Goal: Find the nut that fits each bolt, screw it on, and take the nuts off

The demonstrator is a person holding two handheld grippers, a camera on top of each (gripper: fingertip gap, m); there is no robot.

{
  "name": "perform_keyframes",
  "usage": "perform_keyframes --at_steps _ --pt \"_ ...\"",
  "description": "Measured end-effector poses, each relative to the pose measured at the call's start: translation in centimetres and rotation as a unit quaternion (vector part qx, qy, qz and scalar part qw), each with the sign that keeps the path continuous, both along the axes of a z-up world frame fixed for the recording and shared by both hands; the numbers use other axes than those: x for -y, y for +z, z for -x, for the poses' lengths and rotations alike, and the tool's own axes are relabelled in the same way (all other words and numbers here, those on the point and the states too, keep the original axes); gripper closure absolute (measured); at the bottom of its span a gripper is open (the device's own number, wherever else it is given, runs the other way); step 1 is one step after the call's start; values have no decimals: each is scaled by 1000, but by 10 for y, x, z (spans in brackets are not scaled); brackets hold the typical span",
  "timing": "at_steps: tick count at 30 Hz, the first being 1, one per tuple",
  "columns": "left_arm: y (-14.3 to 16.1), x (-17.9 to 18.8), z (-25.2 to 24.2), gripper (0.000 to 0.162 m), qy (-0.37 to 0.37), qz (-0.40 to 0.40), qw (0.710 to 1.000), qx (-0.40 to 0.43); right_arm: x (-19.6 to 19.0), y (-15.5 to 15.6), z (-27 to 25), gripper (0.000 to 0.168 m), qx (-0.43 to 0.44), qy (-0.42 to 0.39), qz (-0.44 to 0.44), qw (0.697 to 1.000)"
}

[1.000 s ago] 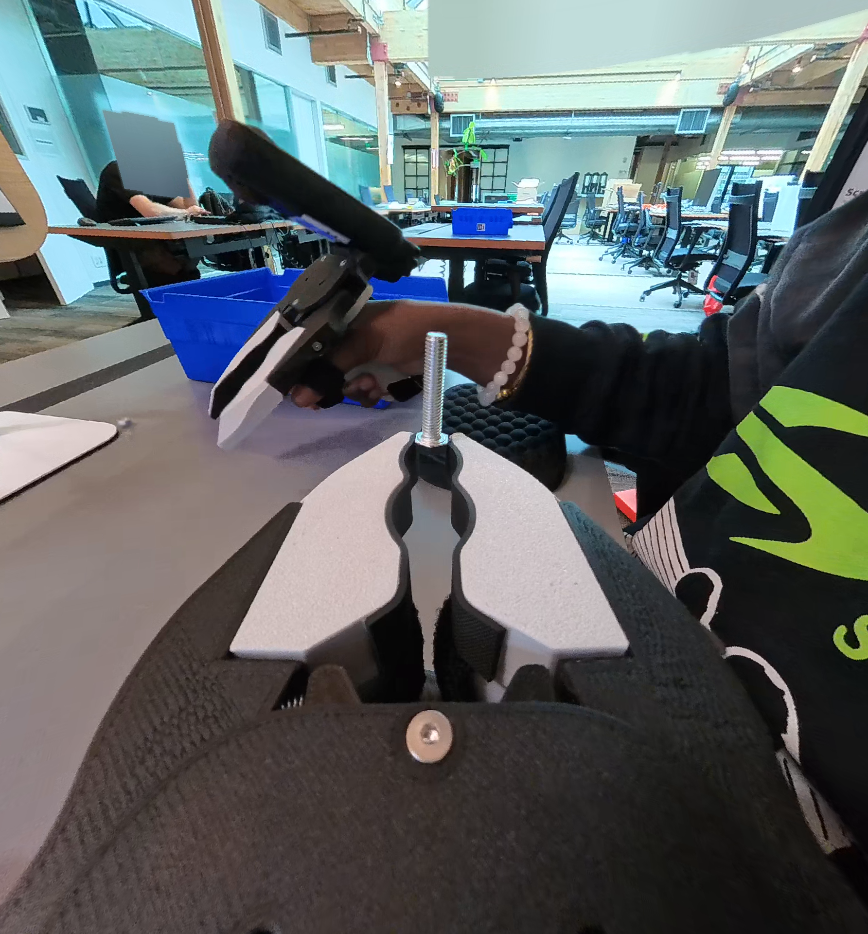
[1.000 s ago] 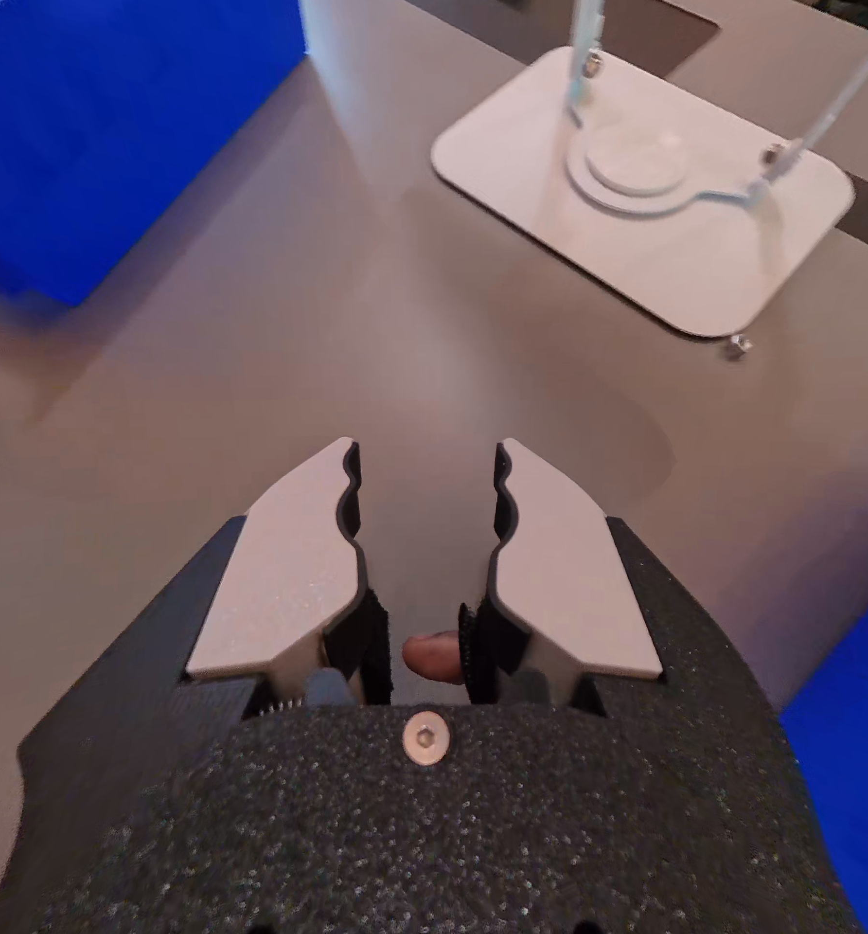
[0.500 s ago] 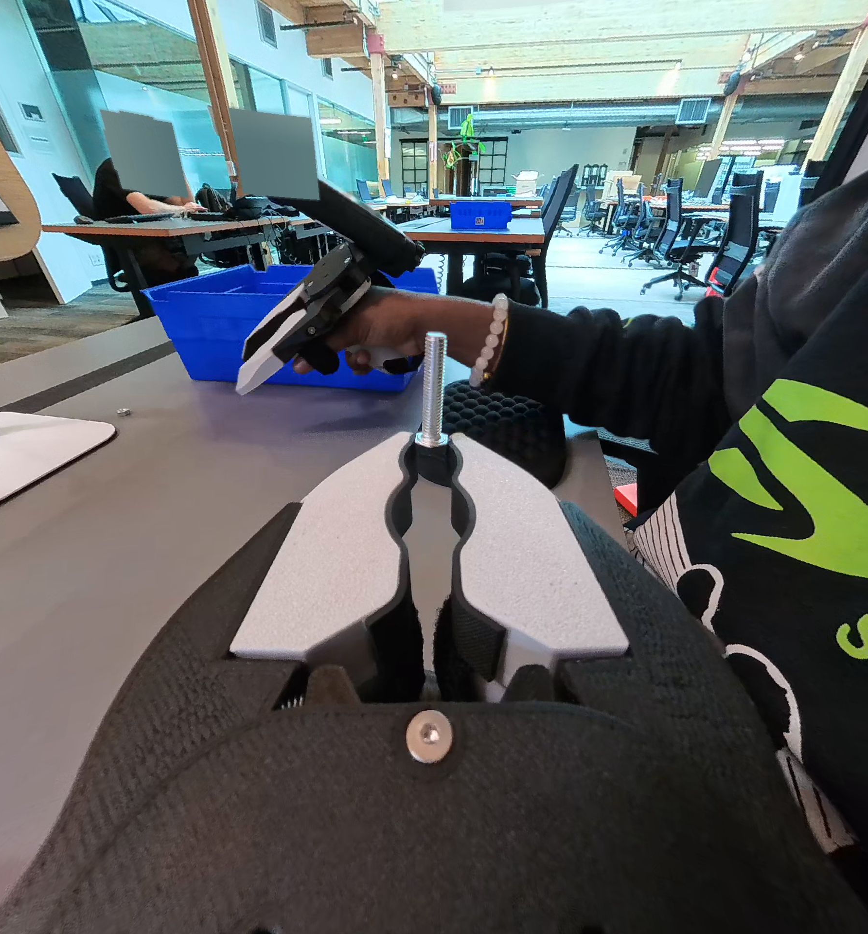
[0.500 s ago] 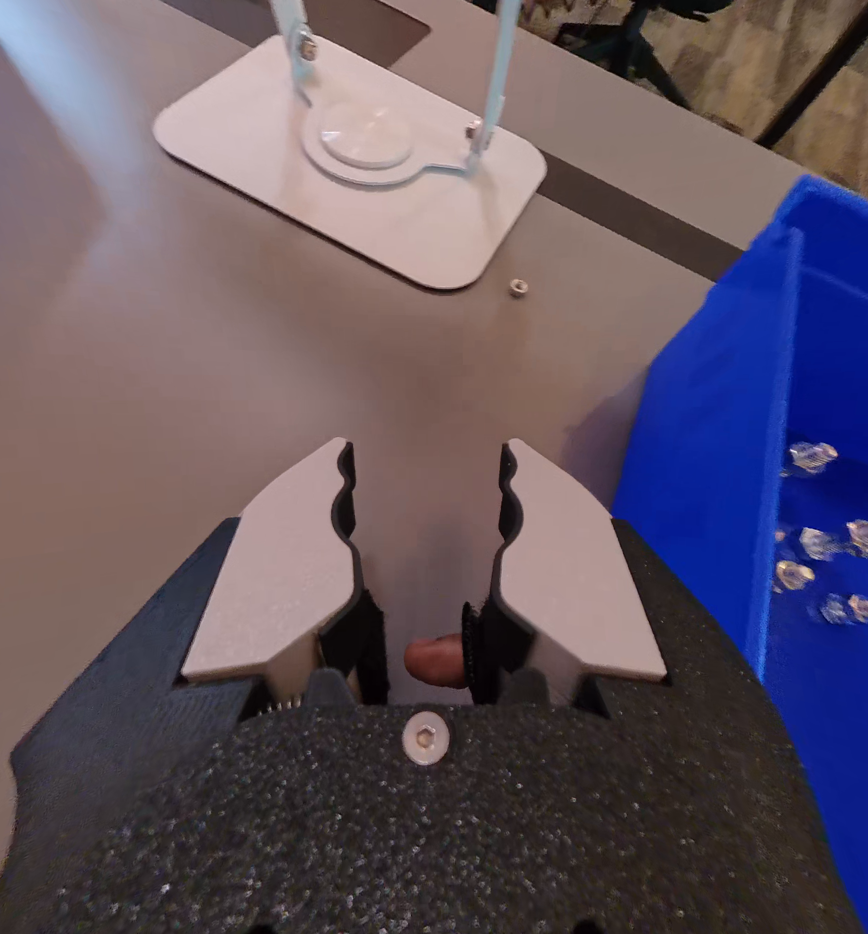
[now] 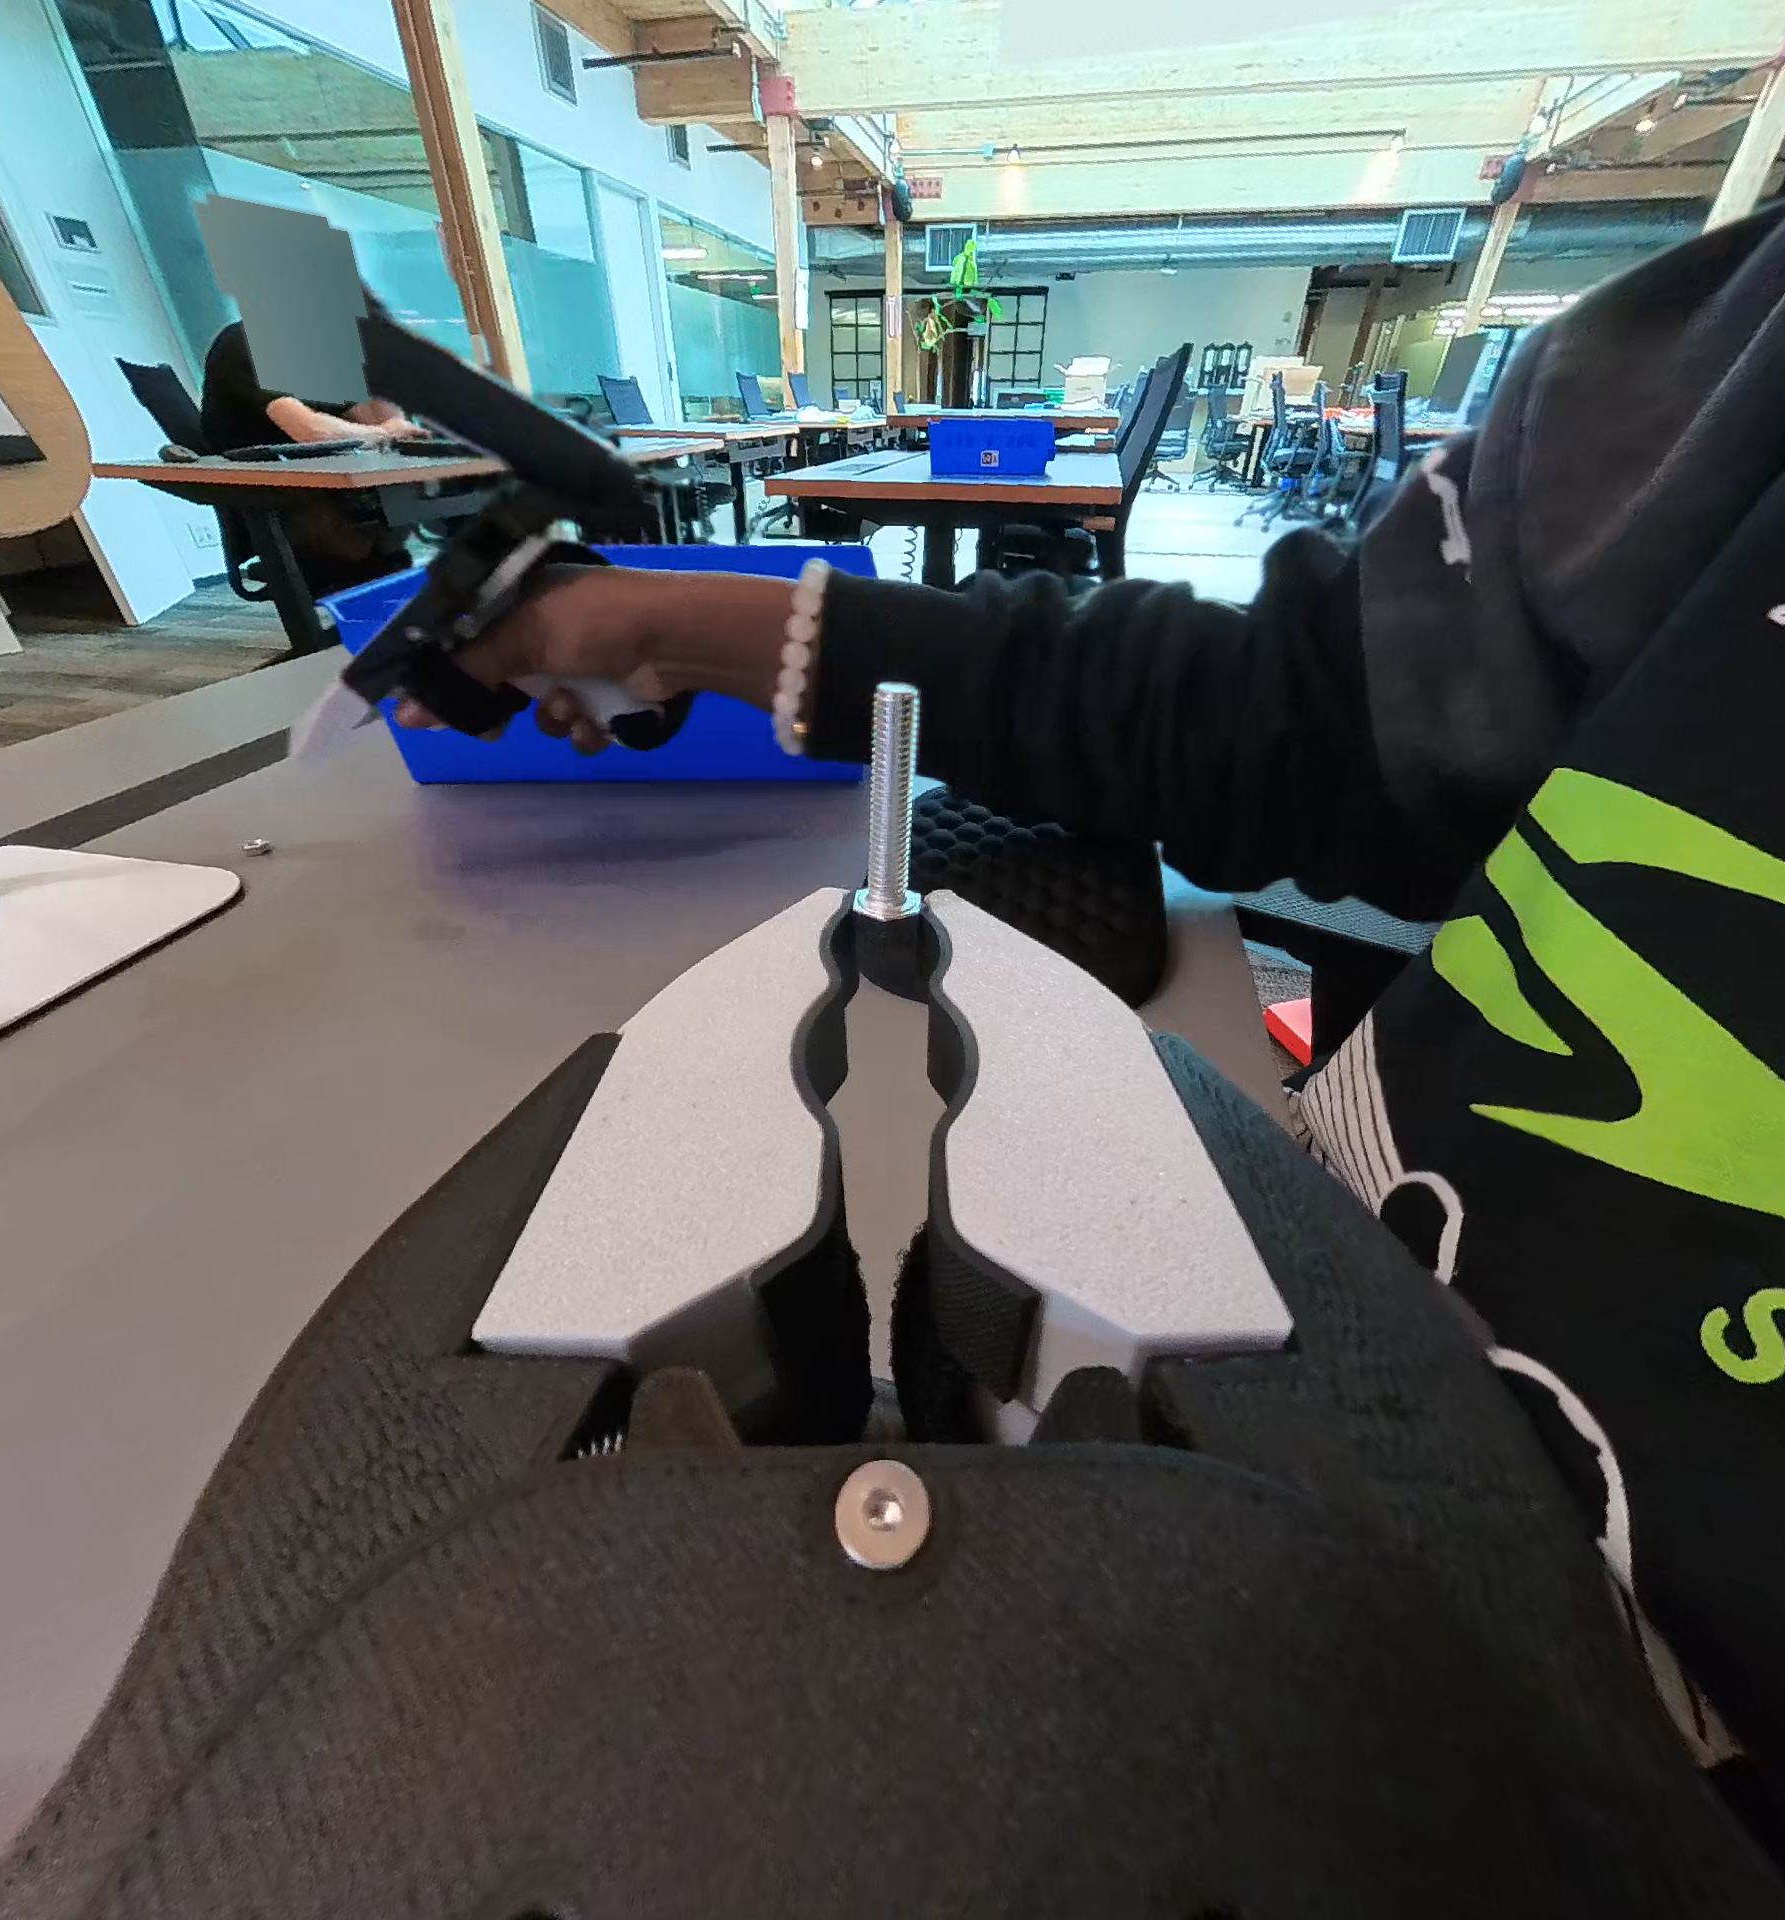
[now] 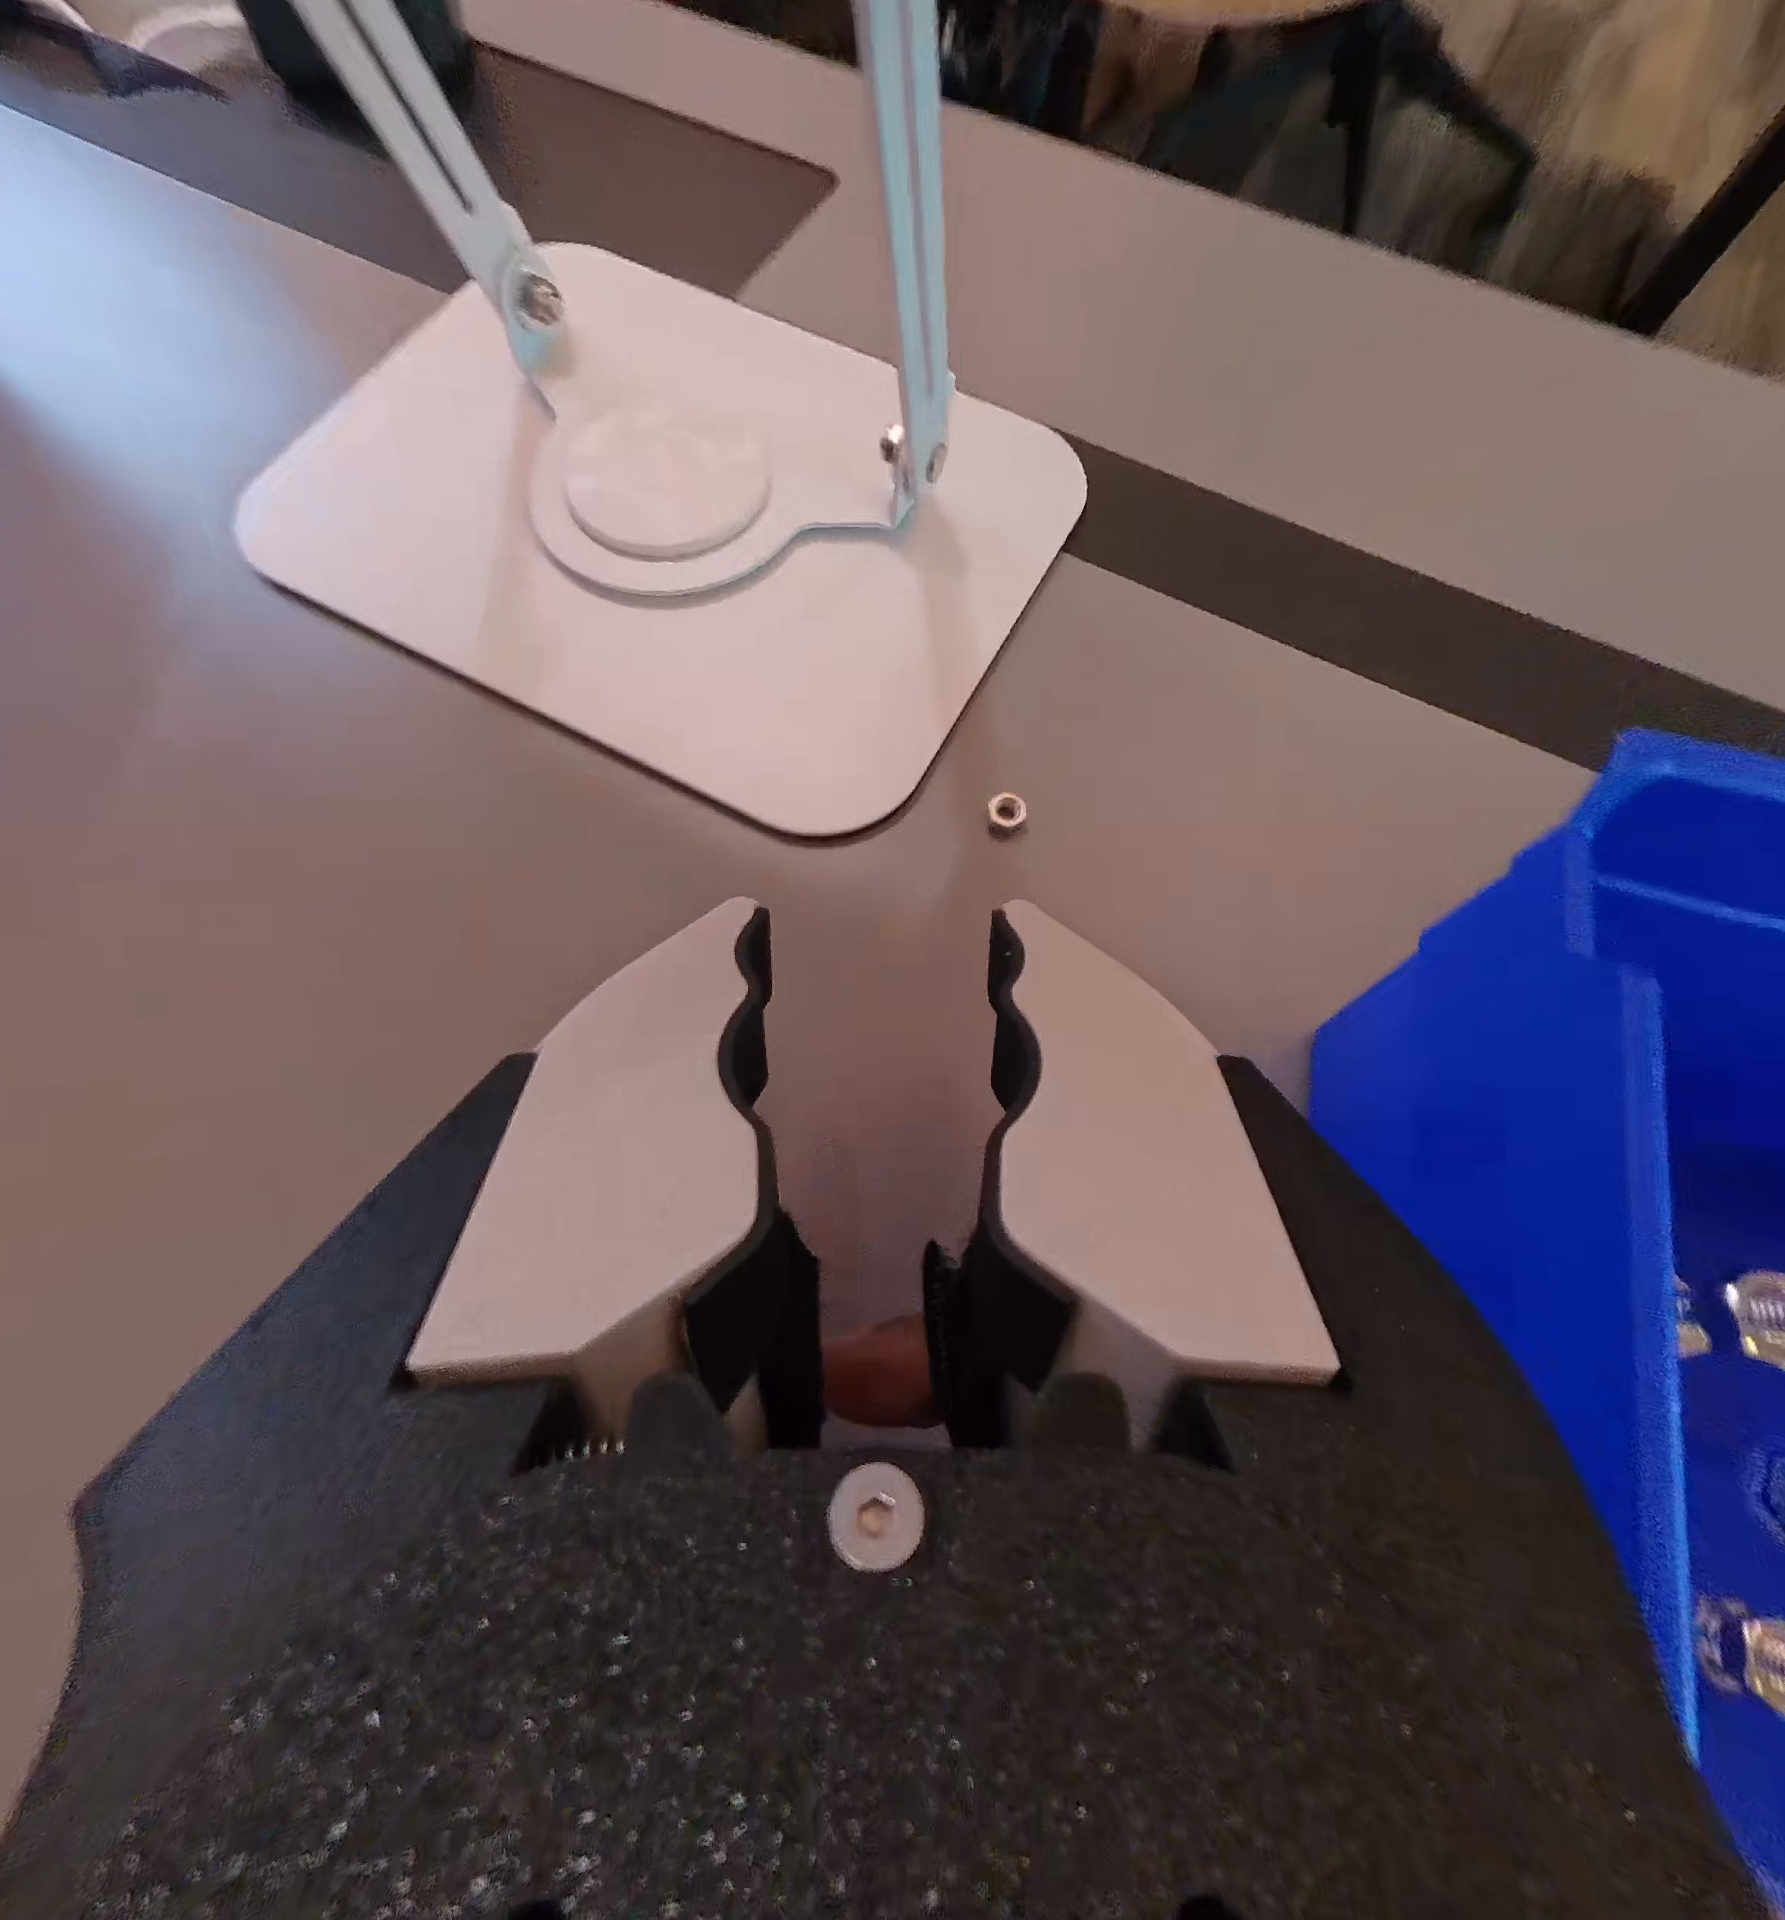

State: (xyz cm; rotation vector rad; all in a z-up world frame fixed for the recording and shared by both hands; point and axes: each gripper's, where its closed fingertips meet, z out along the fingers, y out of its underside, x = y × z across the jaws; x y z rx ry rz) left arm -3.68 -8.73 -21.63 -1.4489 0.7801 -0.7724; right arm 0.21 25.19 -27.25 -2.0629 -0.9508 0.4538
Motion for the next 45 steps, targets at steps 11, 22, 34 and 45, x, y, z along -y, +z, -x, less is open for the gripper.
perform_keyframes --at_steps 11,22,34,45 --pt "0 -1 1 152 -2 8 1000 8 -51 -38 12 143 71 16 130 989" --pt "0 -2 2 152 -3 13 1000 11 -55 -51 13 144 108 37 110 987" --pt "-1 -2 2 152 -4 17 1000 12 -56 -54 13 149 122 45 92 987" --pt "-1 -3 2 152 -3 20 1000 14 -35 -41 20 158 101 69 72 990"
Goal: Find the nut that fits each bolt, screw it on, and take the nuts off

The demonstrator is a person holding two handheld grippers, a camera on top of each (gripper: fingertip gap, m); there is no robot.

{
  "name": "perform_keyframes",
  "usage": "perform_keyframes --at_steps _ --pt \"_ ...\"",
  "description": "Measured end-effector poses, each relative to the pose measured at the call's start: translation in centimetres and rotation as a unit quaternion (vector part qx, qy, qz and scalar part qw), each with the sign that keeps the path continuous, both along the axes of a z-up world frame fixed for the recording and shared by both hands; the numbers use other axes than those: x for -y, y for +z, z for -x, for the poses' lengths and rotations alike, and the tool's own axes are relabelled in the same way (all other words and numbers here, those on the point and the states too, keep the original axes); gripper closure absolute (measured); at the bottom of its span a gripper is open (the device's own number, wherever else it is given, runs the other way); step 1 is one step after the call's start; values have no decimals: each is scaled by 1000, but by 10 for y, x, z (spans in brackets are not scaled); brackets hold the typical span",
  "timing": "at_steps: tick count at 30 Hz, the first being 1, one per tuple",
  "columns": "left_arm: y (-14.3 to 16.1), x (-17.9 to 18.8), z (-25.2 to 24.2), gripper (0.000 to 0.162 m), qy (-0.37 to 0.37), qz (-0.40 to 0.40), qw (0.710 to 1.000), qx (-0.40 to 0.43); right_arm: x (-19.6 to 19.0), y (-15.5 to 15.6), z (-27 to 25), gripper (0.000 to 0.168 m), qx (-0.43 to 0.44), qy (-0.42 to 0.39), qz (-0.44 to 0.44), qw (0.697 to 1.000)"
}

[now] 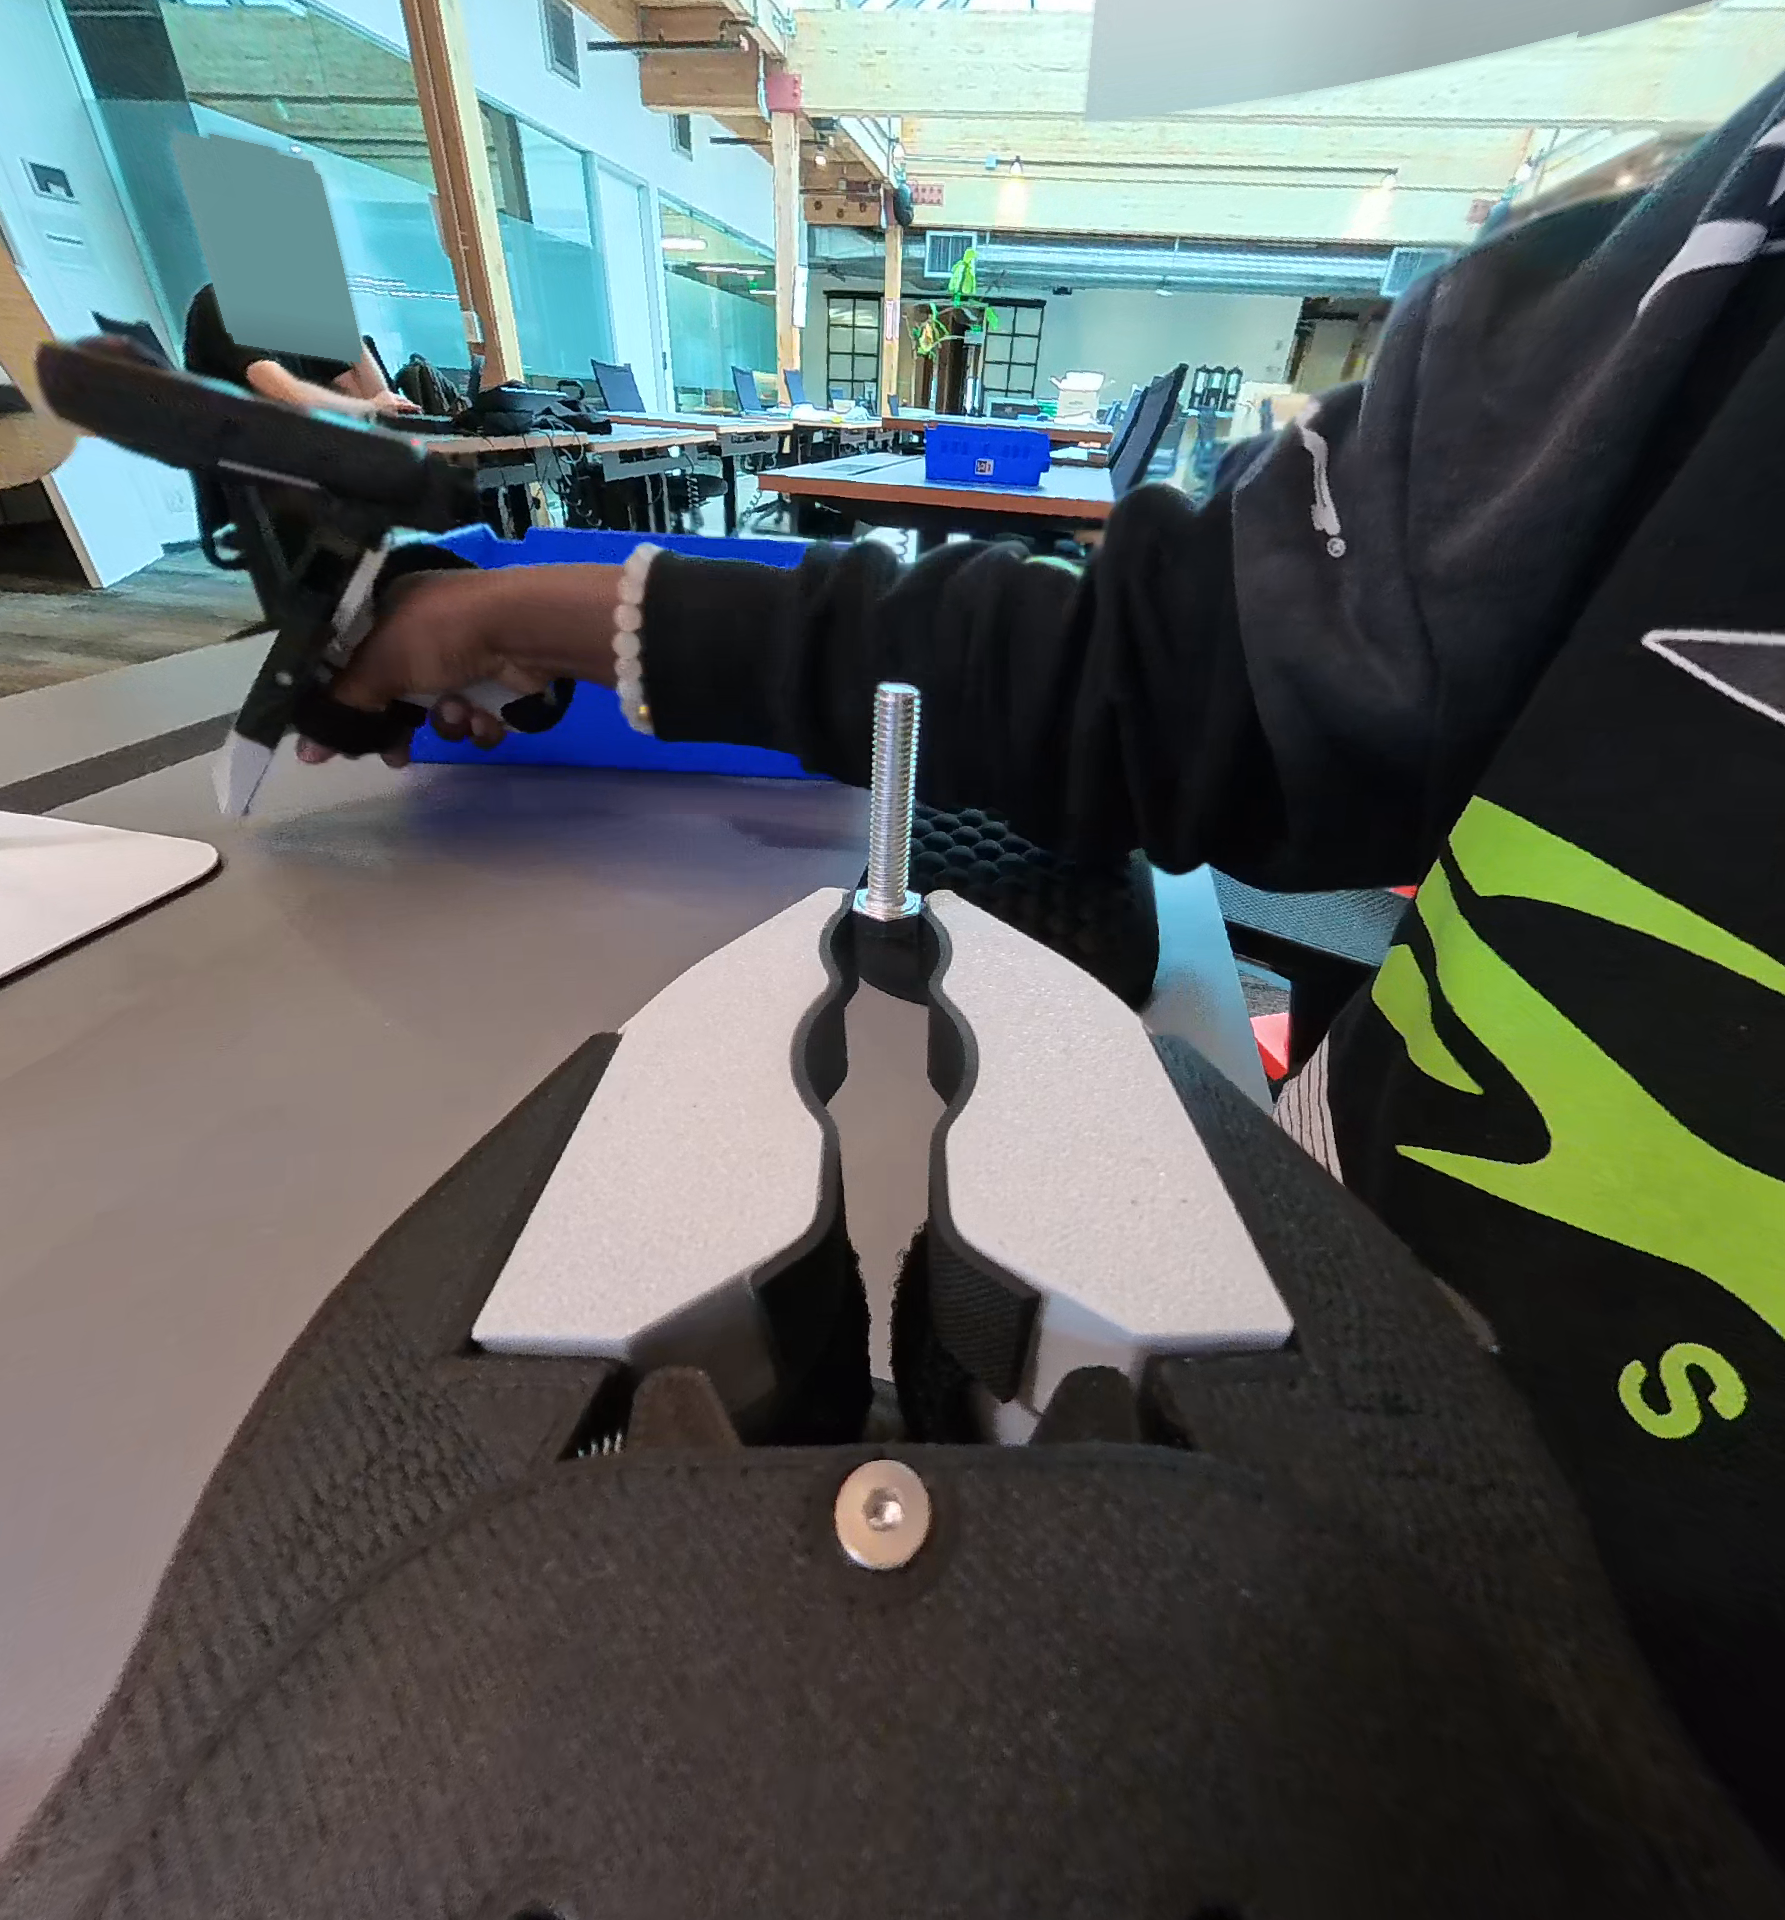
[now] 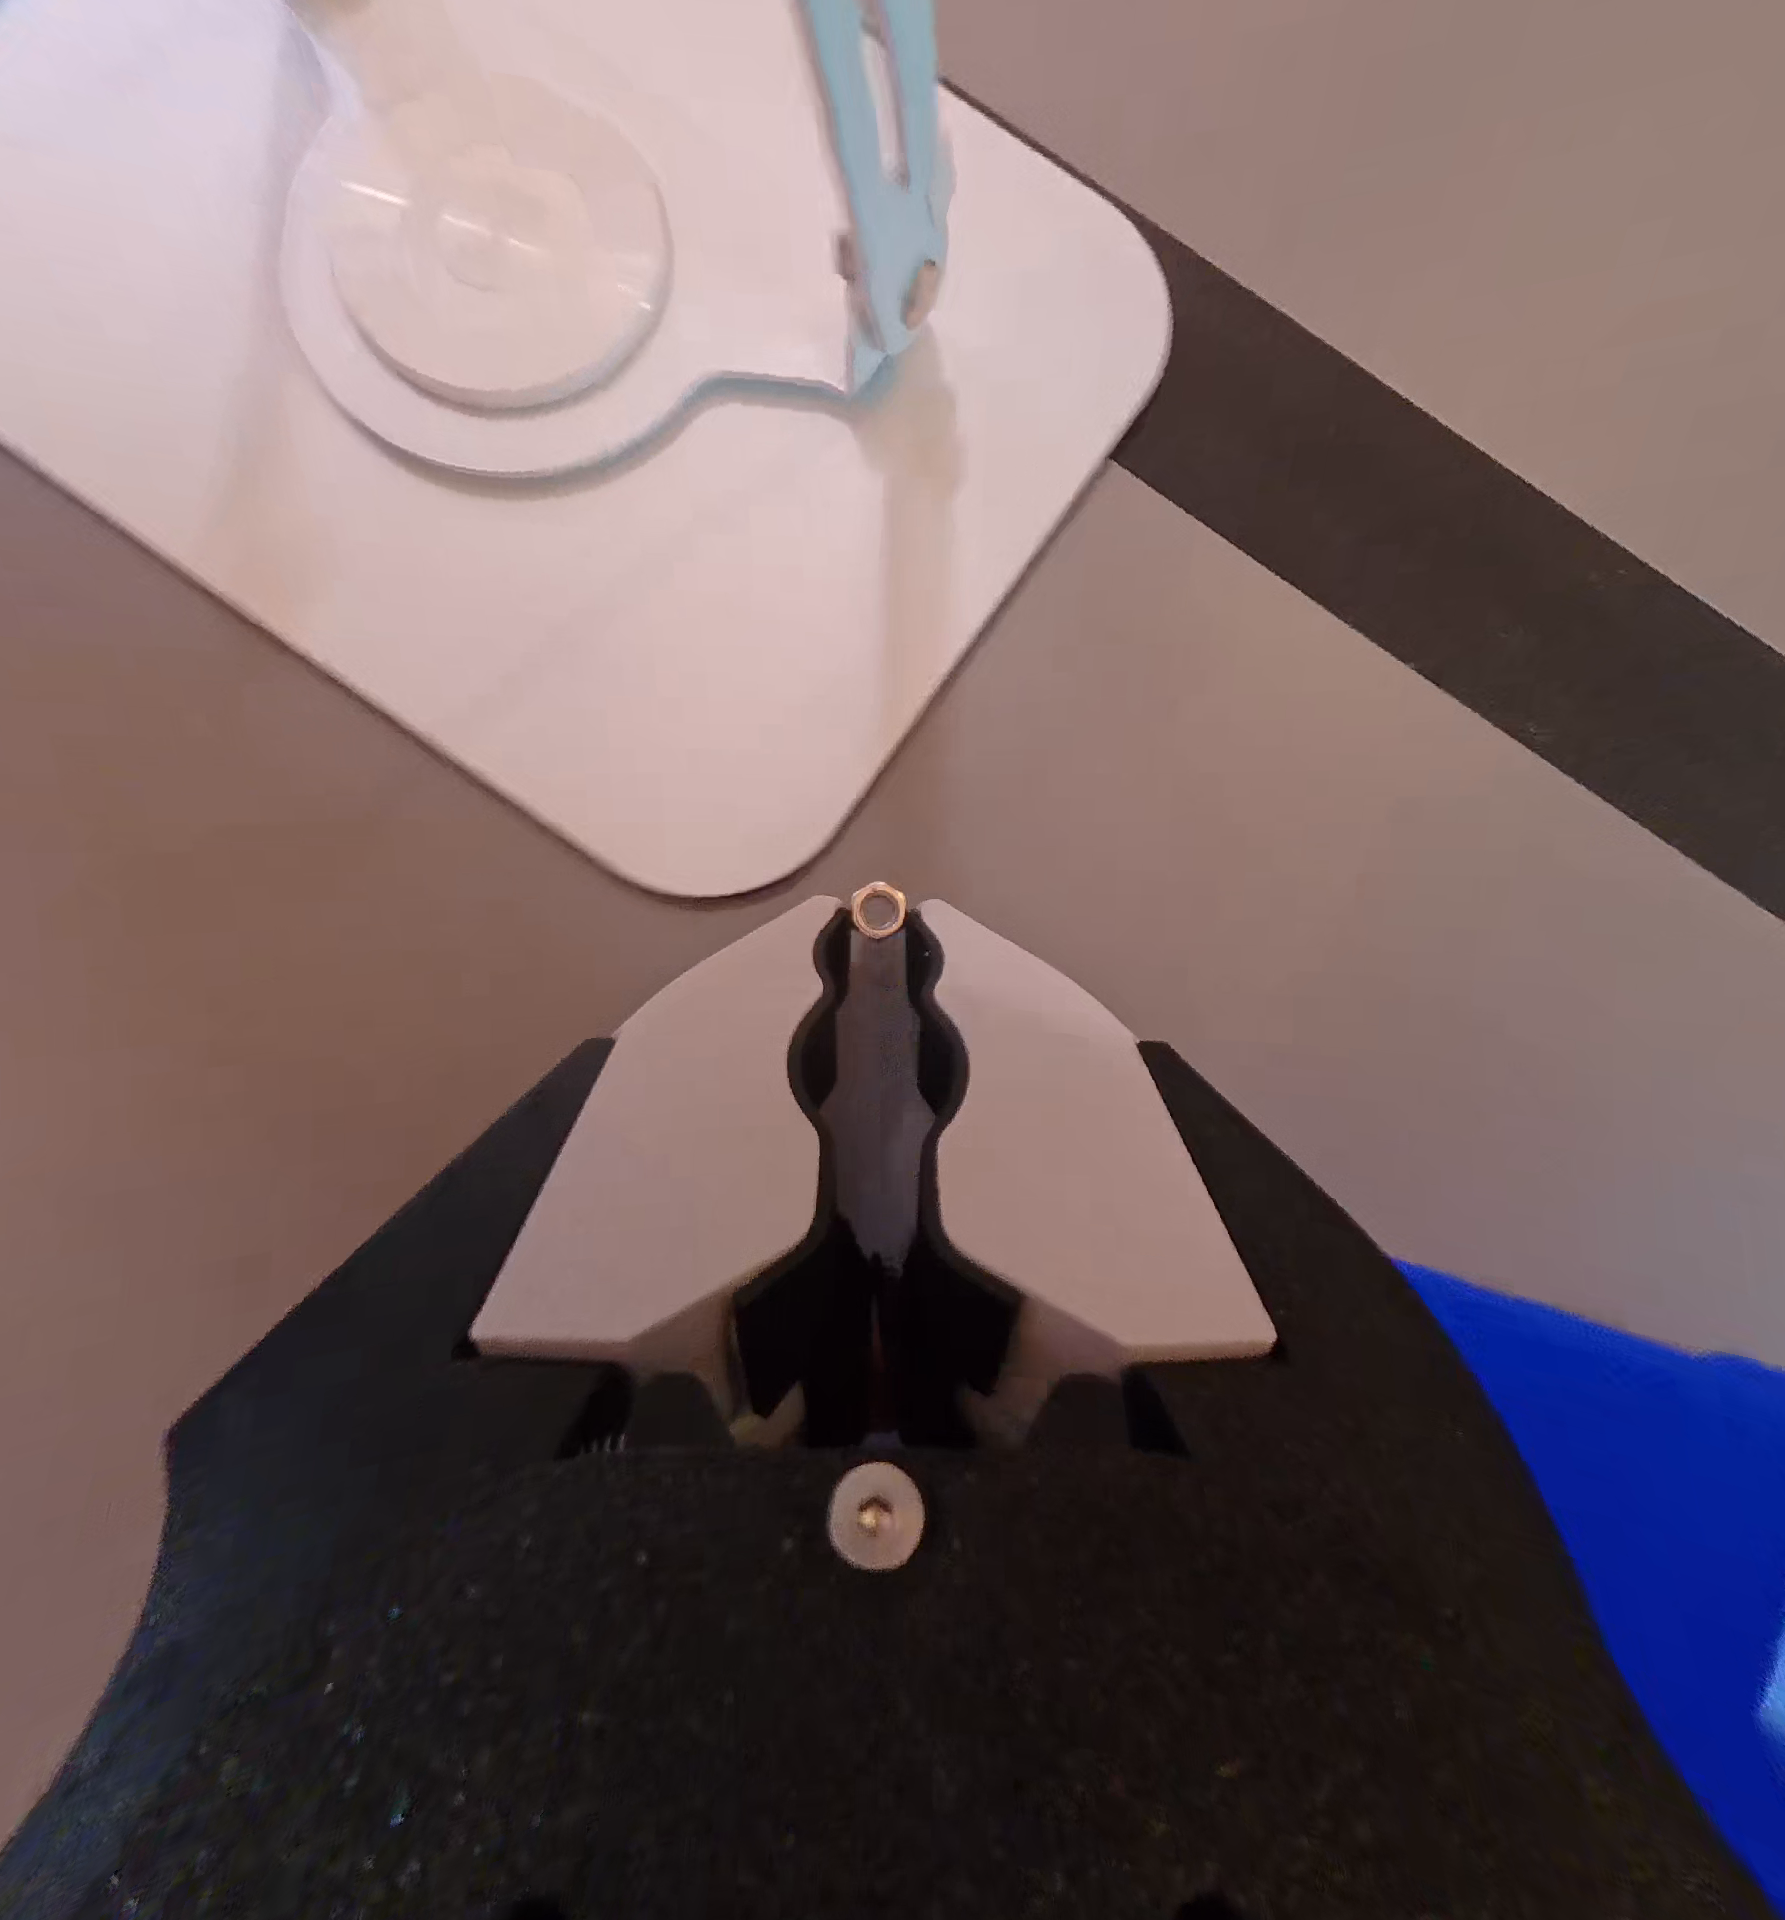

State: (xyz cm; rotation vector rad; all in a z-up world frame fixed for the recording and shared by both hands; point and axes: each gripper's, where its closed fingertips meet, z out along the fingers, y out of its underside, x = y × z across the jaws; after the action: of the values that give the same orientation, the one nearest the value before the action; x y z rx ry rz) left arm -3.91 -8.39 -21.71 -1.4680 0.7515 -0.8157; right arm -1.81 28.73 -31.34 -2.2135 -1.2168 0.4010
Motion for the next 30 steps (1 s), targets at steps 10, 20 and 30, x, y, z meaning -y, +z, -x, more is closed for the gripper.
perform_keyframes --at_steps 10,20,30 --pt "-1 1 -1 152 -2 -3 1000 -7 198 107 30 158 -159 281 -12 946" --pt "-4 3 -5 152 -8 -7 1000 -23 361 148 26 158 -120 538 -26 834" --pt "-9 7 -10 152 -26 -5 999 -43 395 141 31 158 -34 644 -45 763"
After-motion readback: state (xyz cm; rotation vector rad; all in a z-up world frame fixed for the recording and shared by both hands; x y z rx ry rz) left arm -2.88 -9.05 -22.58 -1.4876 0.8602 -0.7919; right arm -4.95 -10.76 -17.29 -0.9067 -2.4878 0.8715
